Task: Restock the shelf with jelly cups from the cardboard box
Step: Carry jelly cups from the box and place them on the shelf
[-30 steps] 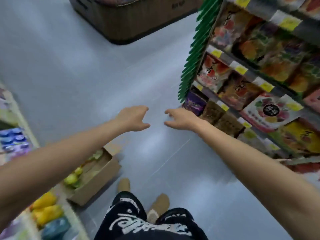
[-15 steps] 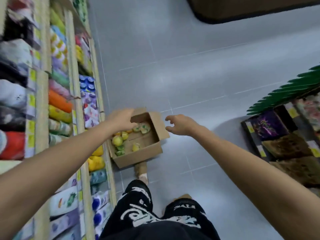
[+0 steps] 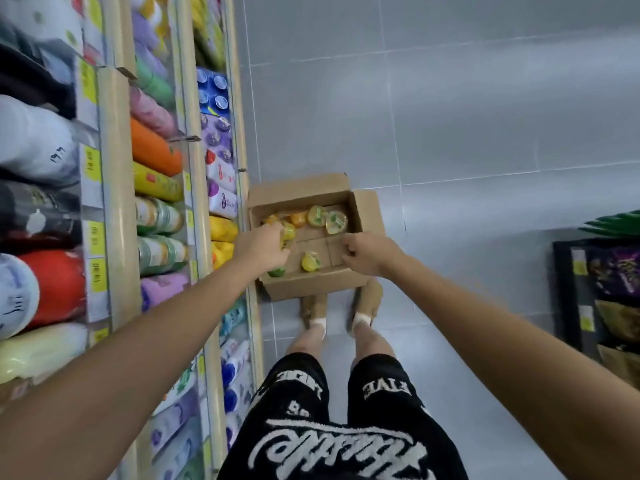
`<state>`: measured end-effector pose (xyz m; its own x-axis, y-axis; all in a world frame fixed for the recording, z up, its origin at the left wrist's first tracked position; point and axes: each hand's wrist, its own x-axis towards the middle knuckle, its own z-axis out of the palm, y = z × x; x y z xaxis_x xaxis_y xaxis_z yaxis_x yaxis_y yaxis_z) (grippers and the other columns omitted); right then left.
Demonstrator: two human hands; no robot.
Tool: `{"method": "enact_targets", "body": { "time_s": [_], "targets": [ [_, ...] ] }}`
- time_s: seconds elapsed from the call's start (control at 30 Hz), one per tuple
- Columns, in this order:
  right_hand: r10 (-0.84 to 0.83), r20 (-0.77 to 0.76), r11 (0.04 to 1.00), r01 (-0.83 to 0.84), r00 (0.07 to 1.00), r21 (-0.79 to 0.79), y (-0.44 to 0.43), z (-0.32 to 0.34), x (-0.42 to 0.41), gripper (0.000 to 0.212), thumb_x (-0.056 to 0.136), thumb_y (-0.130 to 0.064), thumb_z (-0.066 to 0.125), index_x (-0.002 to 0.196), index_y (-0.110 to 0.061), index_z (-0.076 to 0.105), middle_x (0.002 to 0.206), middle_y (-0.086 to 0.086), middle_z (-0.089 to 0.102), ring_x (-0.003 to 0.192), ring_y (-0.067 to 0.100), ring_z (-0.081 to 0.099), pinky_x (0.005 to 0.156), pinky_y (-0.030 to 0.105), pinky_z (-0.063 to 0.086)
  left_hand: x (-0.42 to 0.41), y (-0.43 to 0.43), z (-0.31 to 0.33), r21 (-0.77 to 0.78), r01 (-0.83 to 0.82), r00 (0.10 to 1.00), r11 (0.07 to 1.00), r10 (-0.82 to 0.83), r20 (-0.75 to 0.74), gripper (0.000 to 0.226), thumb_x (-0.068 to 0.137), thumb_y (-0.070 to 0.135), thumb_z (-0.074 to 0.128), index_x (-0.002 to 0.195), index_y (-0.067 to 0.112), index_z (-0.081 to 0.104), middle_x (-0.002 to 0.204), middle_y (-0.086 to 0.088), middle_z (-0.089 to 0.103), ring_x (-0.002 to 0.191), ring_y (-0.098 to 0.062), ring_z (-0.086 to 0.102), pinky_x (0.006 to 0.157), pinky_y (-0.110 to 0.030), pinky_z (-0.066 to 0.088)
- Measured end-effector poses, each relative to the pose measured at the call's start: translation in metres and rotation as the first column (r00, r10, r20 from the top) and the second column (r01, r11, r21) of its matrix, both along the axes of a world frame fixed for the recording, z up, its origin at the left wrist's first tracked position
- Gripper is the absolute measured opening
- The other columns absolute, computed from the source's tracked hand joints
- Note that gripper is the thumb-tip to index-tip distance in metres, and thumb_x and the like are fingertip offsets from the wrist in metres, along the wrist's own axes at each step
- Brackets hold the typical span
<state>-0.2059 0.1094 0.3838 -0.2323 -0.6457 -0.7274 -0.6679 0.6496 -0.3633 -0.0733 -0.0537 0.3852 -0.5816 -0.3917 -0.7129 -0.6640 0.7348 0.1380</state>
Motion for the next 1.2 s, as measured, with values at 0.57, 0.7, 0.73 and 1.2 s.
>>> {"method": "enact_targets", "body": {
  "time_s": [0.57,0.7,0.73,1.2],
  "targets": [
    [-0.081,0.125,0.985,0.060,0.989,0.163,-0.055,-0.321,0.045,0.046,0.090,-0.033,0.049,0.133,-0.017,0.045,0.121,0.013,0.061,0.113,0.033,0.056,0.086,0.040,0.049,0.034,-0.018,-0.304,-0.006,-0.348,0.929,0.937,0.346,0.127,0.058,0.087,0.045,0.058,0.133,0.014,0.042,0.133,-0.009,0.050,0.120,-0.031,0.050,0.087,-0.040,0.045],
    [-0.097,0.117,0.975,0.071,0.988,0.210,-0.062,-0.402,0.056,0.053,0.090,-0.037,0.052,0.139,-0.017,0.040,0.124,0.012,0.058,0.114,0.032,0.054,0.086,0.039,0.046,0.033,-0.030,-0.382,-0.041,-0.254,0.959,0.966,0.257,0.116,0.065,0.088,0.046,0.059,0.139,0.015,0.034,0.140,-0.008,0.041,0.126,-0.030,0.044,0.090,-0.041,0.043],
    [-0.104,0.114,0.972,0.077,0.988,0.221,-0.064,-0.421,0.058,0.055,0.090,-0.038,0.052,0.140,-0.017,0.039,0.125,0.012,0.057,0.114,0.032,0.054,0.085,0.038,0.046,0.033,-0.033,-0.402,-0.044,-0.255,0.960,0.966,0.259,0.111,0.067,0.088,0.045,0.059,0.141,0.014,0.032,0.142,-0.008,0.039,0.128,-0.030,0.042,0.091,-0.041,0.042],
    [-0.321,0.145,0.884,0.241,0.936,0.401,-0.066,-0.589,0.091,0.085,0.085,-0.051,0.064,0.149,-0.017,0.019,0.145,0.018,0.026,0.128,0.040,0.042,0.101,0.048,0.041,0.066,-0.055,-0.548,-0.268,-0.060,0.998,0.962,0.050,-0.044,0.096,0.079,0.034,0.073,0.150,0.008,0.014,0.149,-0.015,0.026,0.136,-0.034,0.027,0.101,-0.042,0.041]
  ]
}}
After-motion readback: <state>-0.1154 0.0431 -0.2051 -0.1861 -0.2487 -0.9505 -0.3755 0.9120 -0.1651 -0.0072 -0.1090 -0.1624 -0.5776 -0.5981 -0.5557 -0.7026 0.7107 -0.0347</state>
